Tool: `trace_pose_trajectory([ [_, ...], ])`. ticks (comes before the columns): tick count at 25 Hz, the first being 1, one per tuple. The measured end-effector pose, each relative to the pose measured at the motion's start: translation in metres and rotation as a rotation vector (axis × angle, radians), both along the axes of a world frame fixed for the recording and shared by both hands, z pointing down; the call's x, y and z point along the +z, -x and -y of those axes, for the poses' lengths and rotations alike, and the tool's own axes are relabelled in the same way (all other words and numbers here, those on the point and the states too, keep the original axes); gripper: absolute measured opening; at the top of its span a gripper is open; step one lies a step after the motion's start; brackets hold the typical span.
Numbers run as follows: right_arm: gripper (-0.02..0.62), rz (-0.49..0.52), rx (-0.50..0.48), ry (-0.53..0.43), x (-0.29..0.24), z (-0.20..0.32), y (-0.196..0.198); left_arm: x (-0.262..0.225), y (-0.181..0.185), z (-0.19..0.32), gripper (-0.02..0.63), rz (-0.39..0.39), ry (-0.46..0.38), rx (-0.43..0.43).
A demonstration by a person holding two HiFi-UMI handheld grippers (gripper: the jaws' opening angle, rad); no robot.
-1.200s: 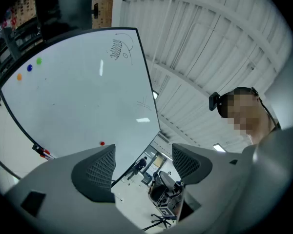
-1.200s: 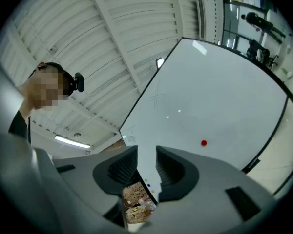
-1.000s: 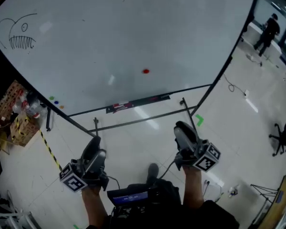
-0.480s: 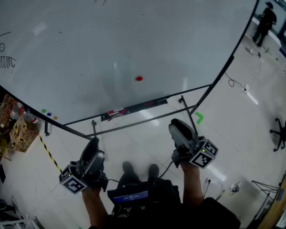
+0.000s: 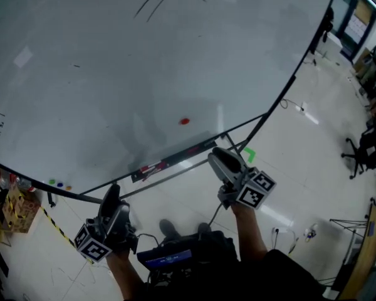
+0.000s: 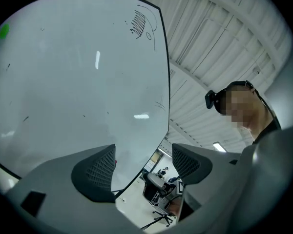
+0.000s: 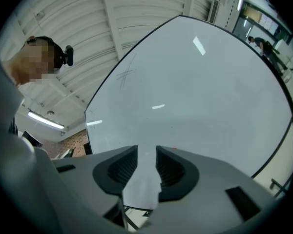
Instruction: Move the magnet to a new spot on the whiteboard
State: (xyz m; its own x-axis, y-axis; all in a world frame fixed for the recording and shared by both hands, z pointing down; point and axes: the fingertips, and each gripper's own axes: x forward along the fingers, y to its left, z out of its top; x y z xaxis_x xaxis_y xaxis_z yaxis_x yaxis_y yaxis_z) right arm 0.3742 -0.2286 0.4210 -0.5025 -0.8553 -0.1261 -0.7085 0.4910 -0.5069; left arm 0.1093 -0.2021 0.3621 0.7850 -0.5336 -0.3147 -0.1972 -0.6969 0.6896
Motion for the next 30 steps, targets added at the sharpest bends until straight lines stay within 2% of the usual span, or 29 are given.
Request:
trace_pose_trajectory([
  [5, 0.135, -0.081, 0.090, 0.042, 0.013, 0.028, 0.014, 0.005, 0.028, 0.029, 0.354, -0.020, 0.004, 0.045],
  [12, 0.140, -0.239, 0.219, 0.091, 0.030, 0.049, 0.026, 0.016, 0.045, 0.054, 0.354, -0.029, 0.025, 0.106],
  [17, 0.170, -0.422, 0.317, 0.127, 0.041, 0.083, 0.021, 0.014, 0.048, 0.064, 0.354, -0.019, 0.019, 0.084],
  [22, 0.170, -0.603, 0.358, 0.118, 0.050, 0.116, 0.020, 0.007, 0.041, 0.068, 0.355, 0.005, 0.011, 0.034],
  [25, 0.173, -0.637, 0.372, 0.111, 0.053, 0.130, 0.023, 0.009, 0.042, 0.070, 0.354, 0.016, 0.042, 0.008],
  [30, 0.173, -0.626, 0.380, 0.087, 0.056, 0.146, 0.025, 0.007, 0.037, 0.072, 0.354, 0.046, 0.036, -0.016],
])
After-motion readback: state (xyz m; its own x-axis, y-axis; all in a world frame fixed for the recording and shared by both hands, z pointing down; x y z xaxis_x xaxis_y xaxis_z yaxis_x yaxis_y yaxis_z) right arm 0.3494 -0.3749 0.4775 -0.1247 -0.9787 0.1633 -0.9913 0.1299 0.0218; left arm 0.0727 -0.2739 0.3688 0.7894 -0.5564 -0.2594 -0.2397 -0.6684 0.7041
